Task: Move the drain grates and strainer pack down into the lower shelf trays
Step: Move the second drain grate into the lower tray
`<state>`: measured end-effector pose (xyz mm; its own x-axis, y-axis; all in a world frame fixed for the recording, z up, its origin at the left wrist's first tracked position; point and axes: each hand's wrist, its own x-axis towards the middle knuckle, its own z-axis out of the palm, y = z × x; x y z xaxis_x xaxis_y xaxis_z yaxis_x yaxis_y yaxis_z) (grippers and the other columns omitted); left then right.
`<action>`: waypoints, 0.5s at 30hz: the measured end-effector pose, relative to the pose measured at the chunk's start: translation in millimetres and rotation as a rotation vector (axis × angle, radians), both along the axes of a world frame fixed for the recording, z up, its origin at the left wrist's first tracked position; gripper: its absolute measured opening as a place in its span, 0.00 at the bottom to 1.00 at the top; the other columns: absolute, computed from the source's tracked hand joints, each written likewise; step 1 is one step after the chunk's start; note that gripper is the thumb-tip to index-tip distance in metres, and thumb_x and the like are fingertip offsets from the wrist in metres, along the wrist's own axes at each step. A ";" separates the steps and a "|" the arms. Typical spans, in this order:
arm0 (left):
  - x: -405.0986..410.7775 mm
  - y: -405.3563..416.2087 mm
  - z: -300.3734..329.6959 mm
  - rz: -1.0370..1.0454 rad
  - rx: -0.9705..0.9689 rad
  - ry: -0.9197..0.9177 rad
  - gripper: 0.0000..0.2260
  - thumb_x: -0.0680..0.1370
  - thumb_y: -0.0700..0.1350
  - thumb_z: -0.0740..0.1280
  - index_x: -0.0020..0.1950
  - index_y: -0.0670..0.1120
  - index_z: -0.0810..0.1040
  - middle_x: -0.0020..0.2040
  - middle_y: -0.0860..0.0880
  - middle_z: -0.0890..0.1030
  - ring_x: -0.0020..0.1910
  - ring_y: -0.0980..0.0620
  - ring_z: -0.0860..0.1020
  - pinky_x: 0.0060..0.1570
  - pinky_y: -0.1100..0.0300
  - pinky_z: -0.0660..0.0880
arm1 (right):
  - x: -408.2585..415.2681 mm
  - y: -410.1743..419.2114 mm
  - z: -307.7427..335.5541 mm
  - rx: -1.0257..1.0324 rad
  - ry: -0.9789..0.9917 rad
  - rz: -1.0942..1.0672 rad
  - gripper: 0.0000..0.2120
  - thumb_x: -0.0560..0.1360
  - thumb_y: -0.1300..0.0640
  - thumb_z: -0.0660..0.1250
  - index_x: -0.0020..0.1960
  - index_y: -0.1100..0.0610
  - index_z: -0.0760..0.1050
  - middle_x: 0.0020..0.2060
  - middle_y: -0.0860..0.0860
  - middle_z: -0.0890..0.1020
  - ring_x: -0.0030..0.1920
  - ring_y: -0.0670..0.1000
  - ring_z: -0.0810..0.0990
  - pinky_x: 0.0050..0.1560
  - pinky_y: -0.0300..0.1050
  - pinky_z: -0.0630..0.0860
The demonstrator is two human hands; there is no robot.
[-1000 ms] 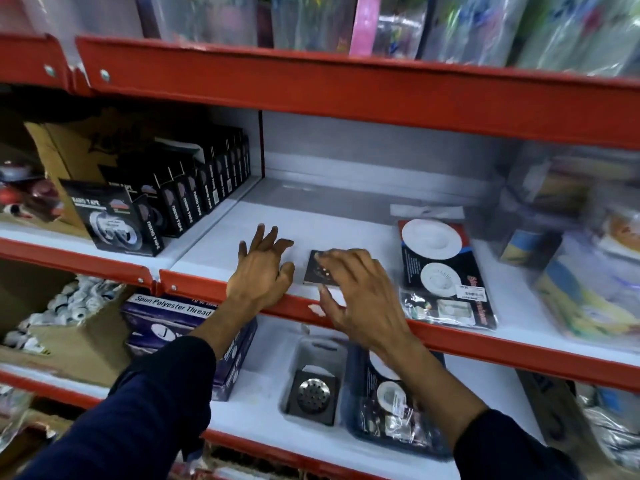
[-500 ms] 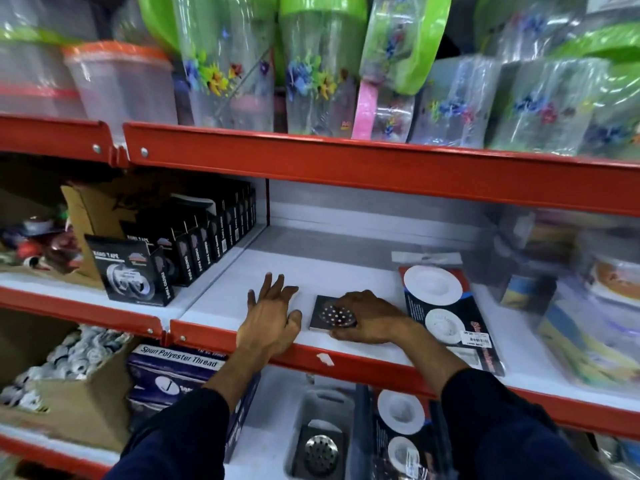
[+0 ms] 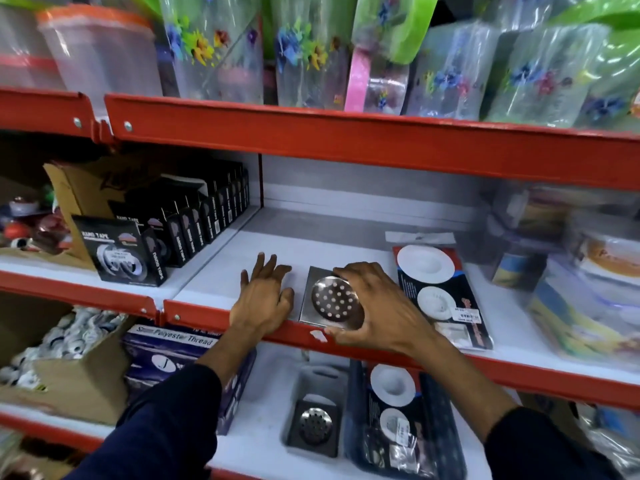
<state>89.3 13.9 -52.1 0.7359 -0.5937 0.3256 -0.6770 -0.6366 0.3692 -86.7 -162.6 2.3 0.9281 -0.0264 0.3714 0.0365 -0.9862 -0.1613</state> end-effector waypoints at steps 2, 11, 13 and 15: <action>-1.3 0.1 0.3 0.000 -0.002 0.006 0.25 0.77 0.50 0.56 0.75 0.49 0.65 0.81 0.44 0.57 0.81 0.47 0.47 0.78 0.37 0.48 | -17.5 8.4 -6.0 -0.024 -0.011 0.029 0.49 0.62 0.26 0.68 0.76 0.49 0.60 0.69 0.47 0.68 0.68 0.46 0.65 0.66 0.40 0.63; -3.1 -0.3 0.4 0.004 -0.039 0.031 0.30 0.71 0.51 0.53 0.74 0.49 0.67 0.80 0.42 0.59 0.81 0.46 0.47 0.78 0.36 0.48 | -61.3 38.4 -69.3 -0.070 -0.013 0.160 0.40 0.65 0.30 0.67 0.71 0.50 0.68 0.69 0.49 0.70 0.68 0.50 0.68 0.69 0.40 0.66; -2.3 -0.7 -1.0 0.005 -0.042 0.033 0.29 0.72 0.50 0.53 0.74 0.49 0.66 0.80 0.43 0.59 0.81 0.47 0.47 0.78 0.36 0.47 | -63.0 42.2 -90.7 -0.094 -0.004 0.172 0.39 0.67 0.29 0.66 0.70 0.50 0.68 0.70 0.50 0.70 0.70 0.50 0.68 0.69 0.40 0.63; -1.7 -1.4 -1.0 0.006 -0.046 0.037 0.29 0.72 0.50 0.53 0.74 0.49 0.66 0.80 0.43 0.59 0.81 0.47 0.47 0.78 0.37 0.47 | -62.4 45.1 -115.3 -0.092 0.005 0.197 0.37 0.67 0.31 0.65 0.70 0.50 0.69 0.70 0.51 0.70 0.70 0.52 0.68 0.70 0.41 0.62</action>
